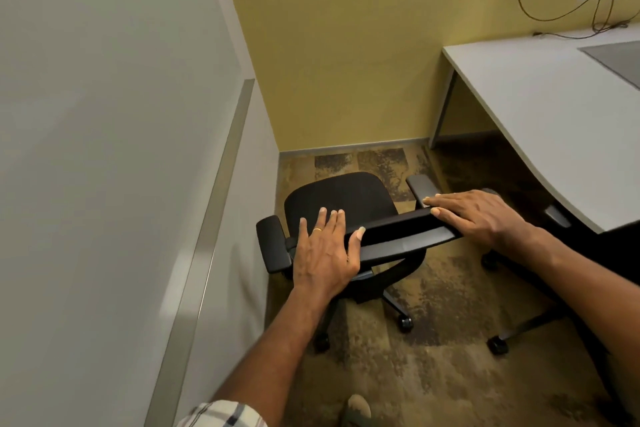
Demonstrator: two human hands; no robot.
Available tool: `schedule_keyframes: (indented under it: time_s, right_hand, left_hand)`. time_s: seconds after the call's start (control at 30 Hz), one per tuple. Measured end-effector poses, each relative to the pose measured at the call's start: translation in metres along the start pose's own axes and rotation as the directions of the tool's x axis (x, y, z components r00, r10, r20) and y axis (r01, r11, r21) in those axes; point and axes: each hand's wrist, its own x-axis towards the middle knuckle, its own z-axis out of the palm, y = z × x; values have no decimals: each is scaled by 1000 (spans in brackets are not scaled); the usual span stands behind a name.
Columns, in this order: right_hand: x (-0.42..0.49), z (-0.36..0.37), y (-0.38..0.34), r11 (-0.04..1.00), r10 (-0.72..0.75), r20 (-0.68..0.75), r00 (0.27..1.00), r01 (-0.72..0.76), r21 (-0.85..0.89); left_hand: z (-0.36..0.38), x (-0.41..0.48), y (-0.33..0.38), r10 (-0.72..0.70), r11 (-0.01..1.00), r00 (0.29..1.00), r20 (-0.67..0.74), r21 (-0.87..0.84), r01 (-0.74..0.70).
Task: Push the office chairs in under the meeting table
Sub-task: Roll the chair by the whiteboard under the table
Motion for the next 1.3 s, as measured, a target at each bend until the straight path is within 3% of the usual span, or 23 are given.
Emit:
schedule_keyframes:
  time_s: [0.27,0.5,0.7,0.8,1.07,1.3]
  right_hand:
    - [82,-12,27,996,85,-37,996,-85,18]
    - [104,10,-2,986,159,-96,983,-153,68]
    - [129,15,-21,949,313,-198,929,-296,111]
    - [124,22,-17,932,357,-183,916,-337,133]
    - [187,-9,23,826,563,-245,789,-548,133]
    - [233,-42,71,778,626,-262,735,-613,141]
  left_hand:
    - [-15,120,-33,96,995,995,-10,7,-96]
    - [-25,178,-85,254,967,966,36,25,-255]
    - [-44,276,-114,444,893,896,34,72,-445]
    - [-29,306,-115,546,830,827,133,51,-556]
    - [-20,449,-93,642,760,737,213,-54,-647]
    - [-15,539,-59,698,710,688,198,-62,-702]
